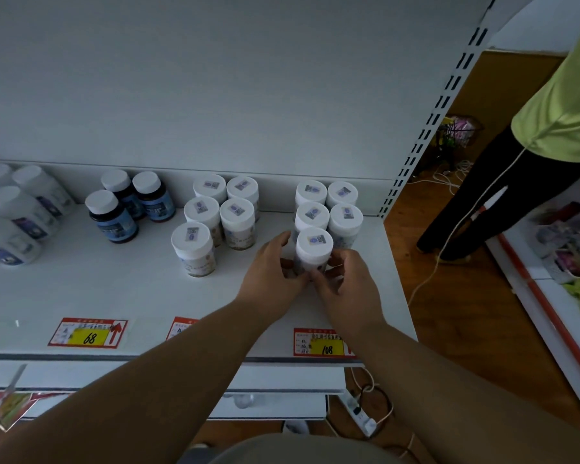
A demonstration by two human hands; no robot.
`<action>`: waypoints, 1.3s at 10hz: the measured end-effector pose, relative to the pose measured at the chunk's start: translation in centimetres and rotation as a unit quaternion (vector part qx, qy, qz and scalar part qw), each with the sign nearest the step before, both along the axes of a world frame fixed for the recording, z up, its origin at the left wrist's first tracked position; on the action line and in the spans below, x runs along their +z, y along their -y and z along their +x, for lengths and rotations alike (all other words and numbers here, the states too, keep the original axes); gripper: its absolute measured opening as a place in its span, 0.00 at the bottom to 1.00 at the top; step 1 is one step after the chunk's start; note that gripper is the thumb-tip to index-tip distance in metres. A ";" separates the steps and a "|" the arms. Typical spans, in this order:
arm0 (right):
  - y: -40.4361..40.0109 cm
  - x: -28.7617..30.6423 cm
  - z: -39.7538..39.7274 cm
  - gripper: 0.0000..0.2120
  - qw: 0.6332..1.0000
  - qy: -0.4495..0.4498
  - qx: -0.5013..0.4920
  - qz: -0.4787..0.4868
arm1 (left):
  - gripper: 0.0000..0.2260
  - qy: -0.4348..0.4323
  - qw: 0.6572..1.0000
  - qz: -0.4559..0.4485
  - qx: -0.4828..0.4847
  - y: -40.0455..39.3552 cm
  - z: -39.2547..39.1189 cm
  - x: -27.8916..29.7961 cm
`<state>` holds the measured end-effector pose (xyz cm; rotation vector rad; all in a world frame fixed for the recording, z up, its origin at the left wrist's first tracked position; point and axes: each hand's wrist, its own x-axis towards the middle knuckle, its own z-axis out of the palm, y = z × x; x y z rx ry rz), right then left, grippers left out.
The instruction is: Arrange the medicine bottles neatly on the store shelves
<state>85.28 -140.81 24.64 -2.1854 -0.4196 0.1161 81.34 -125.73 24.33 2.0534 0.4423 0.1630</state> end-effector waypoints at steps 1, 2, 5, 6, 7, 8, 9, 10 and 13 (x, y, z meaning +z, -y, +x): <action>0.0 -0.1 0.2 0.18 1.000 0.005 -0.002 -0.003 | 0.32 0.007 1.000 0.010 -0.023 -0.2 0.4 0.2; 0.0 -0.2 0.4 0.17 1.000 0.004 0.004 -0.005 | 0.29 0.010 0.999 0.017 -0.034 -0.1 0.2 0.4; 0.2 0.4 2.0 0.23 0.988 -0.030 -0.134 0.068 | 0.35 0.020 0.997 0.051 -0.052 0.2 1.1 0.2; 0.0 0.5 2.4 0.22 0.990 -0.021 -0.128 0.051 | 0.33 0.041 0.996 0.067 -0.041 0.4 1.2 0.3; -0.3 -0.1 1.9 0.19 0.990 -0.011 -0.125 0.063 | 0.32 0.045 0.996 0.075 -0.036 0.4 1.3 0.3; -0.5 -0.6 1.6 0.18 0.990 -0.012 -0.123 0.062 | 0.31 0.048 0.995 0.071 -0.044 0.4 1.1 0.4; -0.6 -0.6 1.7 0.18 0.990 -0.015 -0.123 0.061 | 0.28 0.067 0.995 0.064 -0.048 0.4 1.0 0.6; -0.5 -0.5 1.7 0.19 0.991 -0.012 -0.122 0.060 | 0.27 0.071 0.994 0.066 -0.048 0.6 0.8 0.8; 0.1 0.2 0.4 0.18 0.993 -0.014 -0.107 0.043 | 0.41 -0.026 0.999 0.045 0.015 0.7 -0.6 0.9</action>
